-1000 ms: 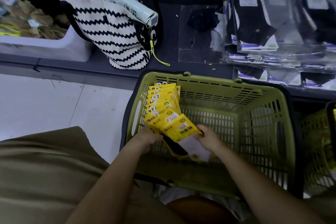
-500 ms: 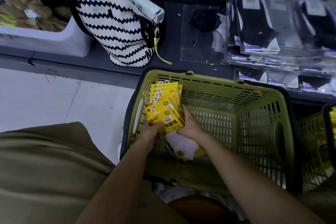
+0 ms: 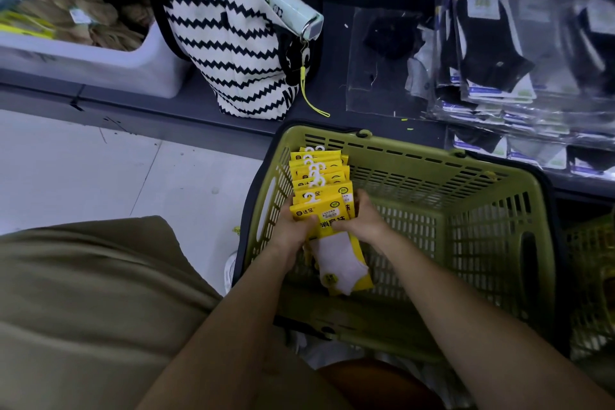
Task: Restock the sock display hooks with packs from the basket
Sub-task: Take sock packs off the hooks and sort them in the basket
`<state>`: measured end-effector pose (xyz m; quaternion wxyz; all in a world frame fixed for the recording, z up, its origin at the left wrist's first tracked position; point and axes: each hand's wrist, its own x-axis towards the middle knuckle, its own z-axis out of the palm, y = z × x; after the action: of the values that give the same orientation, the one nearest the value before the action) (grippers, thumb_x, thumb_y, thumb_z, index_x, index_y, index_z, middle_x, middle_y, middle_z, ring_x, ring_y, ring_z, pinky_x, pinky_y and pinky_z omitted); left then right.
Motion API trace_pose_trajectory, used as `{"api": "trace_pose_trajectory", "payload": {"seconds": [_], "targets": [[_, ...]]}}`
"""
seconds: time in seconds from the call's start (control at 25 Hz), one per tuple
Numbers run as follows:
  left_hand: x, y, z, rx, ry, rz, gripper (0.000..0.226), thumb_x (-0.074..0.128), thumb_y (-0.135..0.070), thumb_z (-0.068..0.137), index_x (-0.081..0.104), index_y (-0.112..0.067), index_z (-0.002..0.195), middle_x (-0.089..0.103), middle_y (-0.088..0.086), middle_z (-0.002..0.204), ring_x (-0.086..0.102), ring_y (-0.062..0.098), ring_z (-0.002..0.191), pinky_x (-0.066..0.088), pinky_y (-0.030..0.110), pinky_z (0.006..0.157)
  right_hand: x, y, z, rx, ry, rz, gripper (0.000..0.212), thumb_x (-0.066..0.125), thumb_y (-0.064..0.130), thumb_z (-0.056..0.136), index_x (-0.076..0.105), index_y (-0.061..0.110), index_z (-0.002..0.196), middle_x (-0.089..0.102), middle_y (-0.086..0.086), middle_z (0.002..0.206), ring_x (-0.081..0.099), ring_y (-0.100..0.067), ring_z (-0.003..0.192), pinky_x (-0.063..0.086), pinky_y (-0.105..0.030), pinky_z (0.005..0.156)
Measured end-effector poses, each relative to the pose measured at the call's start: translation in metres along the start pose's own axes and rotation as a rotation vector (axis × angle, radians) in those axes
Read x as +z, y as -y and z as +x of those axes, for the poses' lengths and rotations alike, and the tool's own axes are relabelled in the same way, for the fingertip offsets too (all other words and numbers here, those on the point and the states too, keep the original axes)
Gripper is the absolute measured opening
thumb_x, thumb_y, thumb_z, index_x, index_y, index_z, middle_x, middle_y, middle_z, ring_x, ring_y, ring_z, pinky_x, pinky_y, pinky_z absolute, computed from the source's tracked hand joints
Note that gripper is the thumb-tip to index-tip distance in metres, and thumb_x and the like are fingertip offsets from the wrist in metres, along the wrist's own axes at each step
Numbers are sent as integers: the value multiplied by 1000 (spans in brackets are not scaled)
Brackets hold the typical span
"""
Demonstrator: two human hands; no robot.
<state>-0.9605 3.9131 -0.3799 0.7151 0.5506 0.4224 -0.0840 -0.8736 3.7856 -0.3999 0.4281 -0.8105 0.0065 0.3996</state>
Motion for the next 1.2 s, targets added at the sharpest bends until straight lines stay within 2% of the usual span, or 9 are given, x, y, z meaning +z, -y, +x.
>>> {"api": "trace_pose_trajectory", "payload": {"seconds": [0.2,0.36,0.48,0.6,0.76,0.84,0.92,1.04,1.2], "targets": [[1,-20,2,137,-55,93,53,52,2,90,35,-15,137,54,6,126,52,21,115,46,41,98,4,11,6,-18,-3,60,77,78,4,72,27,11,130,56,-7,123,53,-25,119,44,-40,98],[1,-23,4,76,-64,117,41,48,-2,93,41,-16,130,56,6,120,53,20,108,46,37,92,11,21,18,-8,38,18,120,80,0,66,-5,15,149,40,-8,145,40,-27,132,38,-43,106],[0,-19,6,48,-67,125,32,48,-2,92,47,-16,120,59,7,117,55,22,108,47,38,91,5,21,29,11,97,4,121,83,-1,60,5,20,149,44,-7,141,43,-27,129,41,-39,100],[-6,-23,12,56,-48,109,39,49,-4,92,46,-14,130,60,9,122,56,24,112,47,43,96,4,24,35,52,91,35,115,86,3,56,13,18,144,52,-3,125,50,-25,119,44,-37,94],[-12,-27,9,87,9,59,26,55,-8,91,52,-26,111,62,3,116,60,12,97,51,28,76,1,28,39,29,91,35,107,89,9,53,23,18,137,55,2,113,55,-22,111,47,-38,93],[-16,-27,9,86,30,80,27,61,-9,87,56,-30,103,64,6,118,61,20,104,52,39,87,0,28,36,-15,170,4,100,88,8,55,31,18,136,60,0,118,58,-18,105,49,-37,91],[-18,-28,7,81,96,108,38,65,-5,84,55,-31,110,64,7,120,59,25,112,46,46,98,-3,23,28,-31,203,4,87,87,6,57,39,21,127,63,6,106,60,-8,92,50,-24,75],[-10,-34,-2,194,165,144,60,67,2,81,45,-26,129,62,2,120,56,24,116,48,35,95,-10,13,14,-89,86,135,78,85,0,56,42,26,116,61,16,94,58,4,81,45,-9,57],[-1,-43,-8,396,153,118,81,73,-5,71,32,-18,140,48,8,136,48,22,125,42,35,102,-22,14,7,-317,-65,225,79,82,-10,59,40,16,120,60,15,96,59,16,78,45,-3,67]]}}
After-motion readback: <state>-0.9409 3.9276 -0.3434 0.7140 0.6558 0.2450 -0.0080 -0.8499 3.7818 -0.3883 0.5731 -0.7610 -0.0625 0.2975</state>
